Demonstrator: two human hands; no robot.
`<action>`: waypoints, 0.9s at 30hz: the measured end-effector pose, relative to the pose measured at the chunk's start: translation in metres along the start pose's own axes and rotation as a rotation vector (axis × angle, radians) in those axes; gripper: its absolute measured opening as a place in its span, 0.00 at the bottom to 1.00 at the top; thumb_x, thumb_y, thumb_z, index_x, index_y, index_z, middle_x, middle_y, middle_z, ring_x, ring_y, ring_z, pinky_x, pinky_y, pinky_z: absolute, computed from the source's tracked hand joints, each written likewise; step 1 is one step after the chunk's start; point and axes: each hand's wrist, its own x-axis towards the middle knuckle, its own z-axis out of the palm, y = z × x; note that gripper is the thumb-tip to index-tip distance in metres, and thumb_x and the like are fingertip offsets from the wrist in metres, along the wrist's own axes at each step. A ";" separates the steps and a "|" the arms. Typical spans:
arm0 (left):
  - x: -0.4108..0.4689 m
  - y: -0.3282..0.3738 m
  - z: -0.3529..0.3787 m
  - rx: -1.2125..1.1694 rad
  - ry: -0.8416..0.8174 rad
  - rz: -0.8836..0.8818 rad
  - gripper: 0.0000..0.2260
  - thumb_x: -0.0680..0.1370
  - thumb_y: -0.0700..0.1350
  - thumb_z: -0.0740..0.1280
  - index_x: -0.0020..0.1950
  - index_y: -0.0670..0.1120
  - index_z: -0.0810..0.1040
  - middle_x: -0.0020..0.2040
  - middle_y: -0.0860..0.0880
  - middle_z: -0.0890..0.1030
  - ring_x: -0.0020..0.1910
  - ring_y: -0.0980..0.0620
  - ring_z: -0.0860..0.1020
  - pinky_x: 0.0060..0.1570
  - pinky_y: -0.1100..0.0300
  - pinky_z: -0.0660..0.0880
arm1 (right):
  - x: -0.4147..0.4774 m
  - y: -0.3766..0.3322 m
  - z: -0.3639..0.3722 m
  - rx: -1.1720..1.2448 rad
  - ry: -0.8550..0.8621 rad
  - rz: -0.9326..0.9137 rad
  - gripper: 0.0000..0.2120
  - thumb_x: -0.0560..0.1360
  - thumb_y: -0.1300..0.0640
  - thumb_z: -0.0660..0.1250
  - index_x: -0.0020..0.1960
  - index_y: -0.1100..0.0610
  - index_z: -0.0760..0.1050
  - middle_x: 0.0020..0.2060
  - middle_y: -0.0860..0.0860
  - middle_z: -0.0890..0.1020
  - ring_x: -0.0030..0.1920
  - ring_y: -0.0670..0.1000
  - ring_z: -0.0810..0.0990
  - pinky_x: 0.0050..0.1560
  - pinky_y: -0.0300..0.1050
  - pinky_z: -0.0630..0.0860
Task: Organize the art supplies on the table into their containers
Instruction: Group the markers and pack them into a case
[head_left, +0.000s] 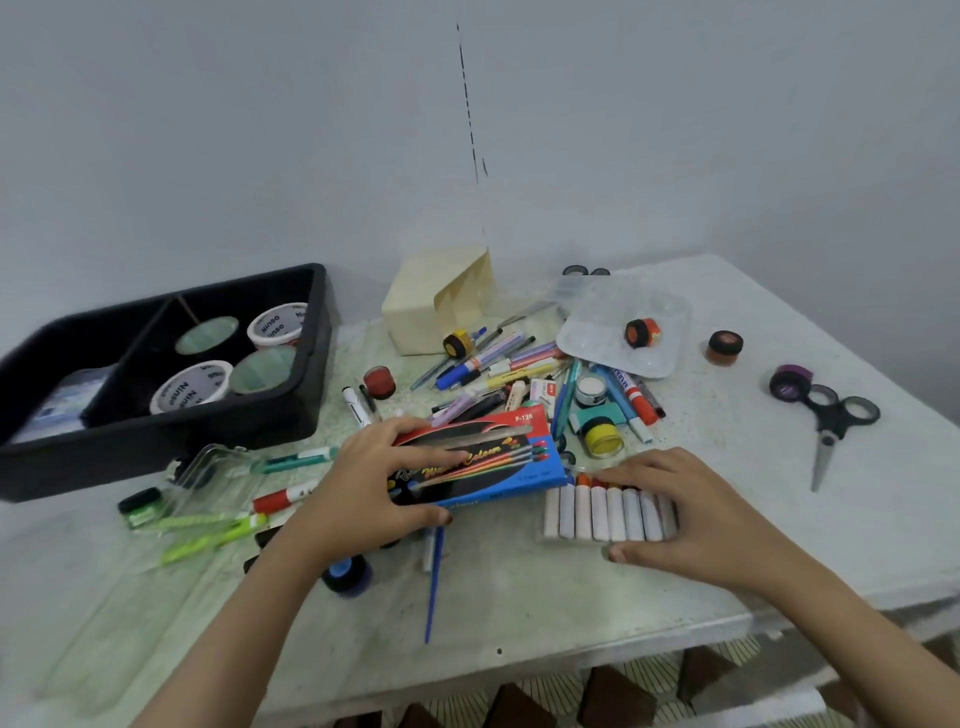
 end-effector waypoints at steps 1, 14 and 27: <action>-0.003 0.000 -0.002 0.001 -0.005 -0.004 0.22 0.60 0.71 0.61 0.52 0.83 0.63 0.66 0.63 0.63 0.68 0.57 0.61 0.68 0.48 0.60 | 0.000 -0.001 0.000 0.004 0.000 -0.002 0.33 0.61 0.26 0.64 0.63 0.33 0.67 0.55 0.31 0.69 0.59 0.35 0.64 0.56 0.36 0.65; -0.029 -0.013 -0.019 -0.050 -0.025 -0.051 0.26 0.58 0.67 0.65 0.55 0.81 0.65 0.65 0.66 0.63 0.63 0.62 0.62 0.66 0.54 0.63 | 0.001 -0.015 -0.014 0.098 0.123 -0.005 0.35 0.57 0.22 0.62 0.62 0.31 0.67 0.56 0.30 0.70 0.61 0.34 0.64 0.54 0.29 0.62; -0.043 -0.012 -0.020 -0.201 0.020 -0.041 0.26 0.60 0.64 0.69 0.58 0.74 0.72 0.65 0.65 0.65 0.66 0.62 0.63 0.66 0.48 0.66 | 0.009 -0.029 -0.018 0.125 0.172 -0.017 0.36 0.56 0.20 0.61 0.62 0.31 0.68 0.56 0.32 0.71 0.59 0.33 0.65 0.52 0.29 0.62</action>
